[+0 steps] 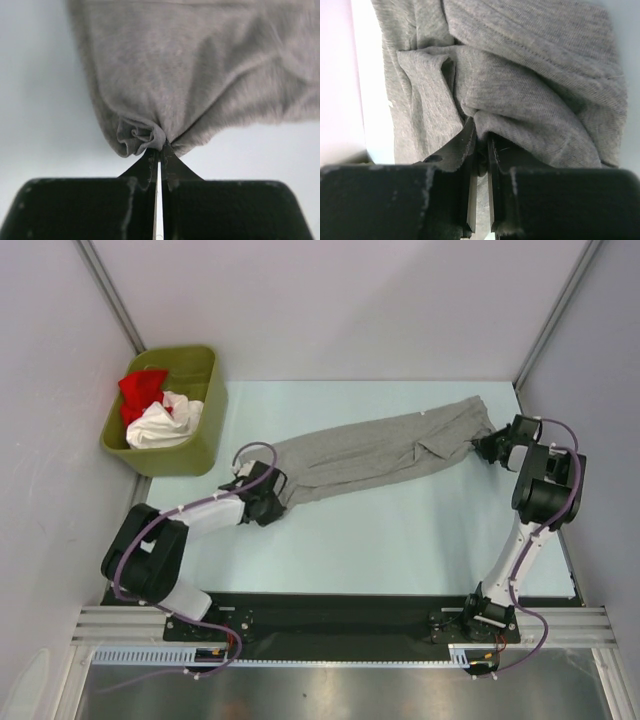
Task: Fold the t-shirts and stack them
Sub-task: Fold the tshirt
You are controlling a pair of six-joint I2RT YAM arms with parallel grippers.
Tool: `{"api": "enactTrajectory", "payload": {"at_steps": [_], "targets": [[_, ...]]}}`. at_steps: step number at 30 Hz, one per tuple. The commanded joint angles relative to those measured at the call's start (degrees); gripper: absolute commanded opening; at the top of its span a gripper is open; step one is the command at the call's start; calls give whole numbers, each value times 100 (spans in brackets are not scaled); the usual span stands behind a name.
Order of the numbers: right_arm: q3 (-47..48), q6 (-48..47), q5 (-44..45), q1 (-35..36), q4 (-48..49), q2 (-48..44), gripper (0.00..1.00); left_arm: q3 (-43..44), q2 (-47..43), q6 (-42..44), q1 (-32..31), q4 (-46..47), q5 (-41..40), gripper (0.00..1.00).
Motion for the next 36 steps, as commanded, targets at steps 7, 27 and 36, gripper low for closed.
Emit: {"api": "enactTrajectory", "payload": {"at_steps": [7, 27, 36], "targets": [[1648, -445, -25, 527, -559, 1020, 12, -290, -532, -781, -1945, -414, 192, 0], [3398, -718, -859, 1055, -940, 2198, 14, 1510, 907, 956, -4898, -116, 1235, 0], [4319, -744, -1316, 1283, -921, 2778, 14, 2258, 1699, 1776, -5145, 227, 2318, 1]]}}
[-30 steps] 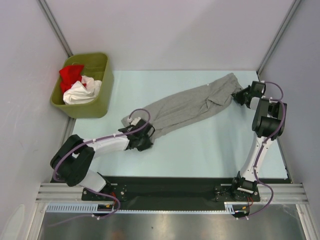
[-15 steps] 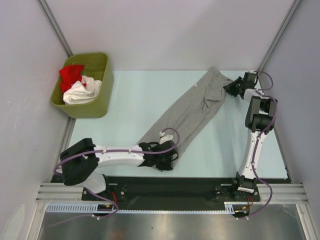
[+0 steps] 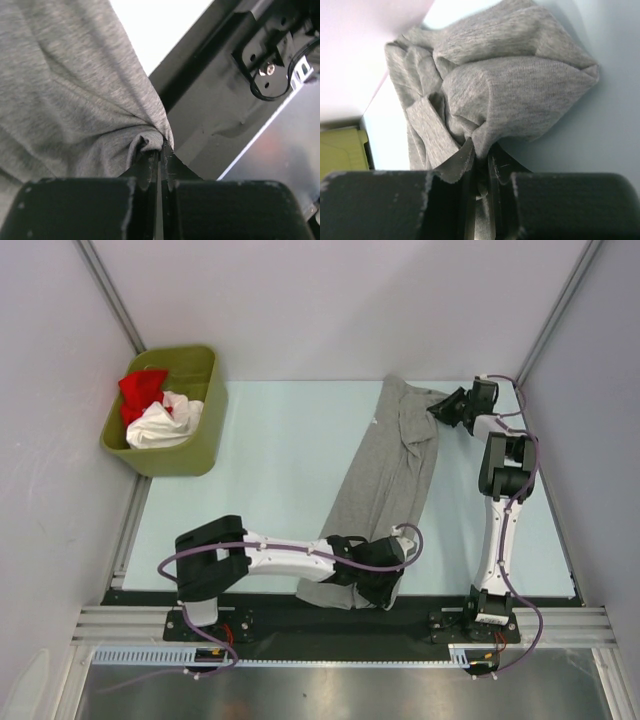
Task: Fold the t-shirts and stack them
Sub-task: Fold the tshirt
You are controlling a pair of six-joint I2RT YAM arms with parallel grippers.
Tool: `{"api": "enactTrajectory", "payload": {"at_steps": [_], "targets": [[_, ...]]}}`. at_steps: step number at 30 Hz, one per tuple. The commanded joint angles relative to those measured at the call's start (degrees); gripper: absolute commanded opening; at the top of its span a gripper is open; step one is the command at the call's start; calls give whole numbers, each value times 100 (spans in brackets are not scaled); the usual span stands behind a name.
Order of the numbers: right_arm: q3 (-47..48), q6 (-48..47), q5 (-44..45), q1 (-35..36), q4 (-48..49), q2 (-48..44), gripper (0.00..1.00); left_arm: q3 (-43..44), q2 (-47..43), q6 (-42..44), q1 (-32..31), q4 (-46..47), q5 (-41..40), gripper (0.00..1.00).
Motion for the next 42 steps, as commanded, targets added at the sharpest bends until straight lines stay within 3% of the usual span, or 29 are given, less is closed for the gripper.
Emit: {"api": "enactTrajectory", "payload": {"at_steps": [1, 12, 16, 17, 20, 24, 29, 35, 42], "targets": [[496, -89, -250, 219, -79, 396, 14, 234, 117, 465, -26, 267, 714, 0], [1471, 34, 426, 333, -402, 888, 12, 1367, 943, 773, -35, 522, 1654, 3], [1551, -45, 330, 263, -615, 924, 26, 1746, 1067, 808, -18, 522, 1936, 19], [1543, -132, 313, 211, -685, 898, 28, 1703, 1014, 843, 17, 565, 2015, 33], [1455, -247, 207, 88, -914, 740, 40, 1317, 497, 1053, 175, 540, 2007, 46], [1288, -545, 6, -62, -1028, 494, 53, 614, -426, 1220, 754, 347, 2323, 56], [1243, -827, -276, -150, -1099, 379, 59, 182, -1657, 1641, 1921, 4, 2228, 59], [1095, -994, -172, -238, -1493, 186, 68, 147, -1887, 1600, 3004, -216, 1471, 63], [526, -1346, 925, -247, -3748, -1017, 77, -661, -1921, 1537, 3199, -471, 1734, 63]]}}
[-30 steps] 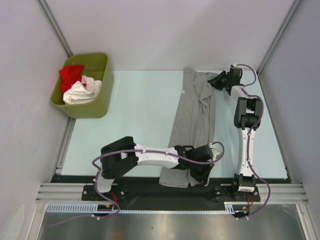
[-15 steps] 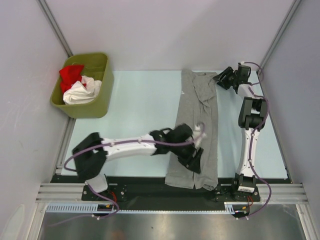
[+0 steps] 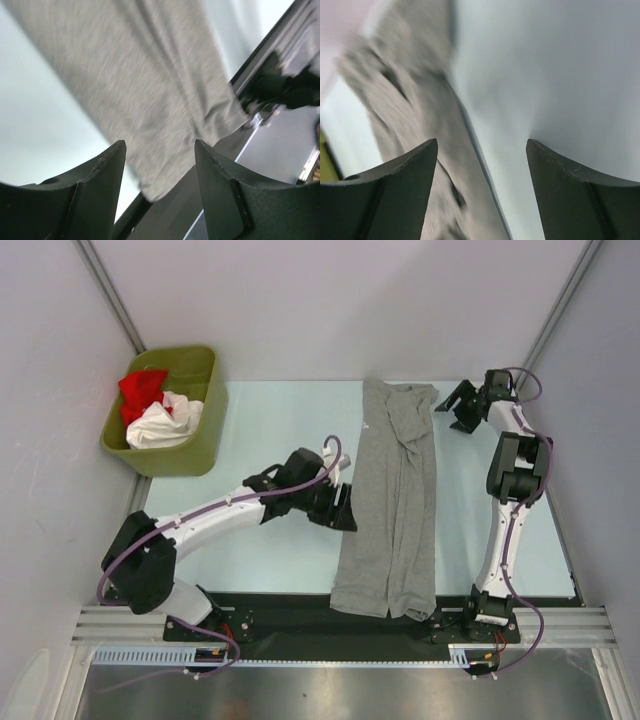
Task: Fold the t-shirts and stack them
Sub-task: Fold the tshirt
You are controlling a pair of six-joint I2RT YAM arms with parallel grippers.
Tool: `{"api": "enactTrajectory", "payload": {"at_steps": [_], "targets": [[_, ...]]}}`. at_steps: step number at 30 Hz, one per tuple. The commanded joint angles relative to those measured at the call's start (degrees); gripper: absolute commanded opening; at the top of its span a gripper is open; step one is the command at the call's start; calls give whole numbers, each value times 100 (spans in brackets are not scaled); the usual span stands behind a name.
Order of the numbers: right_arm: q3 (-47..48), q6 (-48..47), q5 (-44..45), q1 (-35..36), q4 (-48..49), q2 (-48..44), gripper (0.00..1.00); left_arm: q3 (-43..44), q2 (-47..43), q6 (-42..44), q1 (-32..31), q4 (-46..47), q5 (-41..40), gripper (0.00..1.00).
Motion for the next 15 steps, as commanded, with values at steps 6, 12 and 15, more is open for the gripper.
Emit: {"api": "enactTrajectory", "payload": {"at_steps": [6, 12, 15], "targets": [[-2558, -577, 858, 35, -1532, -2846, 79, -884, -18, 68, 209, -124, -37, 62], [-3564, -797, 66, 123, -881, -3297, 79, 134, 991, 7, 825, 307, -493, 65], [-3362, -807, -110, 194, -871, -3130, 79, 960, 1896, -178, 983, 325, -862, 65]]}}
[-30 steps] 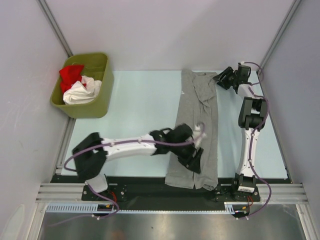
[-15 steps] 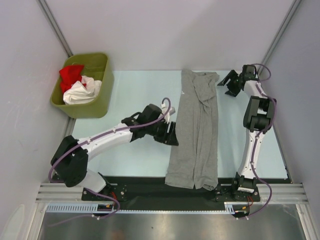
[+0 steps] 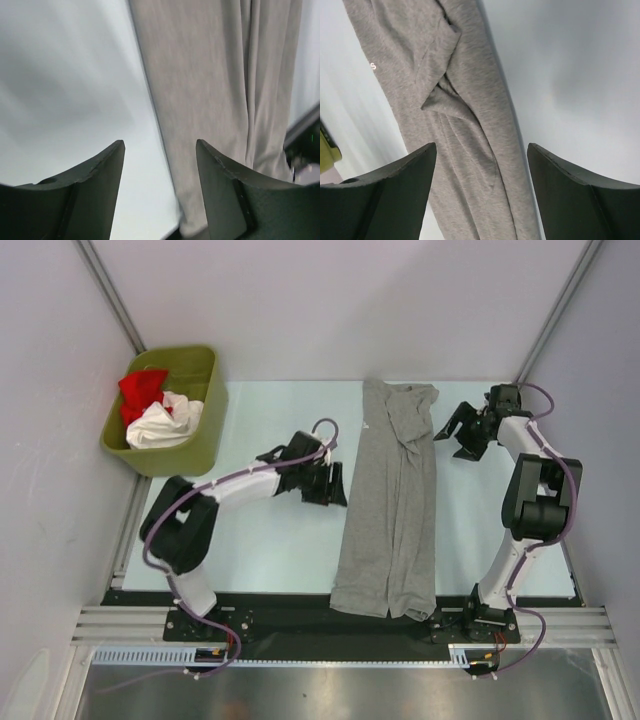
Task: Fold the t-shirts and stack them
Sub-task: Fold the tshirt
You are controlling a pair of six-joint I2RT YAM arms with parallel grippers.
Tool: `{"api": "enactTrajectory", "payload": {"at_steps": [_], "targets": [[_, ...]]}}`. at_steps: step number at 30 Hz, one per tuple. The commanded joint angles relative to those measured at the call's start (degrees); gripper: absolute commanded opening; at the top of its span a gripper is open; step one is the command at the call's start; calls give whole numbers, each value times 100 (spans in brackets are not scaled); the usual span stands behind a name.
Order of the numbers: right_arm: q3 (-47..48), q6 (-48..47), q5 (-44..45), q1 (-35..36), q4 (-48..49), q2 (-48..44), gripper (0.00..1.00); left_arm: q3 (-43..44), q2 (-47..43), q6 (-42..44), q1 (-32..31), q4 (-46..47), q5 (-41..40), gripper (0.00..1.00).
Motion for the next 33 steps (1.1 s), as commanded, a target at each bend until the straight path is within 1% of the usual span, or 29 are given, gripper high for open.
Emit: {"api": "enactTrajectory", "payload": {"at_steps": [1, 2, 4, 7, 12, 16, 18, 19, 21, 23, 24, 25, 28, 33], "targets": [[122, -118, -414, 86, 264, 193, 79, 1120, 776, -145, 177, 395, -454, 63], [184, -118, -440, 86, 281, 211, 79, 1315, 1222, -145, 203, 395, -463, 63], [193, -126, -467, 78, 325, 193, 79, 1833, 1576, -154, 230, 421, -454, 61], [263, -170, -590, 16, 369, 263, 79, 2300, 2139, -215, 265, 439, -384, 59], [290, -249, -704, -89, 439, 369, 79, 2521, 2579, -408, 327, 570, -279, 57], [290, -214, -783, -116, 475, 518, 79, 2592, 2799, -567, 309, 685, 20, 52], [281, -197, -792, -98, 527, 615, 79, 2583, 2861, -655, 327, 677, 99, 47], [281, -171, -801, -98, 545, 641, 79, 2574, 2887, -646, 318, 677, 100, 42], [281, -127, -836, -80, 615, 720, 79, 2539, 2931, -655, 327, 624, 91, 40], [290, -91, -836, -63, 659, 756, 79, 2522, 3002, -690, 344, 633, 117, 32], [290, -83, -845, -54, 668, 773, 79, 2513, 3028, -707, 362, 624, 126, 26], [281, -82, -845, -45, 668, 800, 78, 2556, 3063, -716, 362, 624, 135, 16], [307, -82, -854, -45, 686, 844, 77, 2610, 3125, -716, 423, 396, -23, 0], [307, -118, -889, -28, 747, 975, 76, 2320, 2818, -655, 722, 378, -138, 0]]}}
